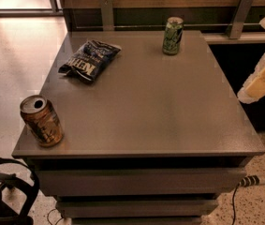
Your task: Move green can near orange can
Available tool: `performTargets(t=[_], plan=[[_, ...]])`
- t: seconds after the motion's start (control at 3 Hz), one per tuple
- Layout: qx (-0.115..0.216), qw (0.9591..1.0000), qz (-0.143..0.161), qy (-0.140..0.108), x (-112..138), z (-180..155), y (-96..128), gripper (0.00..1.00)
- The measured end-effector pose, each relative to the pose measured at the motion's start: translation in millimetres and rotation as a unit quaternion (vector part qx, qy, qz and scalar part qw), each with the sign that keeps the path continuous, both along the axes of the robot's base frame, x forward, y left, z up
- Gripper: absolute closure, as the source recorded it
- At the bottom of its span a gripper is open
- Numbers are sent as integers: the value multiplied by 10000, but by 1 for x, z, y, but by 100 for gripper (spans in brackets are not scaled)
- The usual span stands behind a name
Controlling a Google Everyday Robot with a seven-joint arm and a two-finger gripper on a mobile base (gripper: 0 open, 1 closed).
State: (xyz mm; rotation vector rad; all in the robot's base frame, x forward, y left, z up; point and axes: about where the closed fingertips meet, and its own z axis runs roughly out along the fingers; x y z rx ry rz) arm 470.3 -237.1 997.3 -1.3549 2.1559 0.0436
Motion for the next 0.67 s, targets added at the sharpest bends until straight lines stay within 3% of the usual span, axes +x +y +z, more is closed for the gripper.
performTargets(t=[0.33, 0.67], plan=[[941, 9937, -337, -500, 5, 0, -5, 0], [1655, 9795, -476, -1049, 8, -8, -4, 0]])
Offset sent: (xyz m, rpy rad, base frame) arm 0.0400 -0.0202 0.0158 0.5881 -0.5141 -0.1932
